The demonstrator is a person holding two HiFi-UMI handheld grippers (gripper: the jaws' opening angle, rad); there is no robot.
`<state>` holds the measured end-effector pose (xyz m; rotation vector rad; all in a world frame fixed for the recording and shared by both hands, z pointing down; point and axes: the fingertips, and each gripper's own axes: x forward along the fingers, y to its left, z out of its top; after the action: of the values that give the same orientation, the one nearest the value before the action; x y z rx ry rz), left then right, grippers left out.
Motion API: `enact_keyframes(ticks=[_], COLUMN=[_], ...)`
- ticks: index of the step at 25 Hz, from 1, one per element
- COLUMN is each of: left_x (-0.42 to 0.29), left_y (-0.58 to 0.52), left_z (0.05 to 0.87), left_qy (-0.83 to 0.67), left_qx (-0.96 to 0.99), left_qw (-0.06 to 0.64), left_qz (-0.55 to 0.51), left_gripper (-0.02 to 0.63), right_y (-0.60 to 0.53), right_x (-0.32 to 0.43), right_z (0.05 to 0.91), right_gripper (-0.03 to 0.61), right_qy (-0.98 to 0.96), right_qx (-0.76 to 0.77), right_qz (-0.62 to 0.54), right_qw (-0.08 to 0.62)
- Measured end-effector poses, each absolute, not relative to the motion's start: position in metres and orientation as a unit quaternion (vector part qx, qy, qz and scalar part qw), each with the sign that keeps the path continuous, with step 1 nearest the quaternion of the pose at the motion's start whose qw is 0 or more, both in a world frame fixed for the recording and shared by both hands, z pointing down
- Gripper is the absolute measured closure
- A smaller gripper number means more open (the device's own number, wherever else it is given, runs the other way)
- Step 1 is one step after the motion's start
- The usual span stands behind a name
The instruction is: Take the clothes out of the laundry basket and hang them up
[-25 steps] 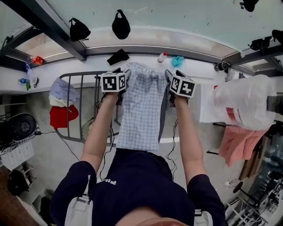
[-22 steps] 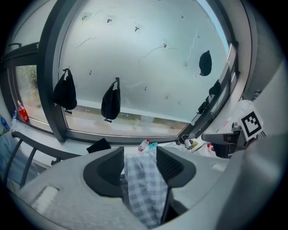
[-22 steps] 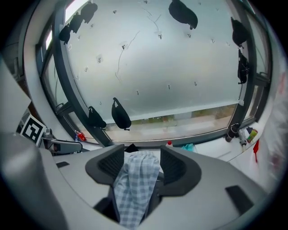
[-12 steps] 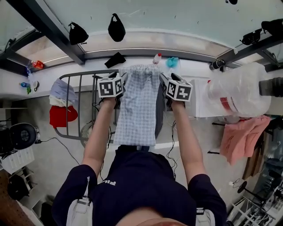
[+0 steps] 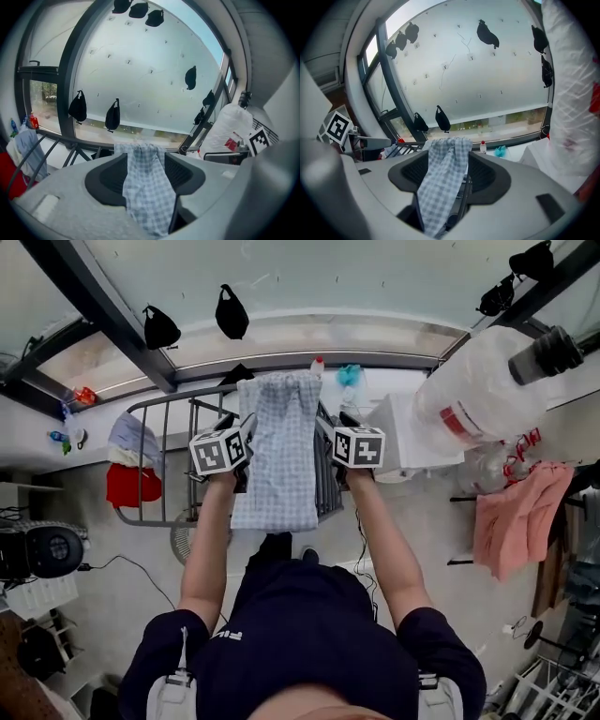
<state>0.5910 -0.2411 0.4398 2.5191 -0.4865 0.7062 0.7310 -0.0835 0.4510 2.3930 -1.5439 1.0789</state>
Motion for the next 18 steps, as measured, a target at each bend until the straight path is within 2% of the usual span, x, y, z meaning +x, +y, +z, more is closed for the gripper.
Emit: enact_keyframes(ticks=[7, 18], left_x=[0.534, 0.451], left_y=[-0.167, -0.063], left_z=[0.418, 0.404], left_qy=[-0.195, -0.212], left_qx=[0.929, 0.93], left_qw=[0.207, 0.206], left_qz=[0.236, 0.217], left_gripper=[0.373, 0.371], right_y=[-0.026, 0.043], right_x=[0.666, 0.597], right_z=[0.433, 0.423], right_gripper=[0.313, 0.313], right_qy=[-0.54, -0.573], right_qx=[0.769, 0.755], right_qz=[0.341, 0.318], right_qw=[0.027, 0.019])
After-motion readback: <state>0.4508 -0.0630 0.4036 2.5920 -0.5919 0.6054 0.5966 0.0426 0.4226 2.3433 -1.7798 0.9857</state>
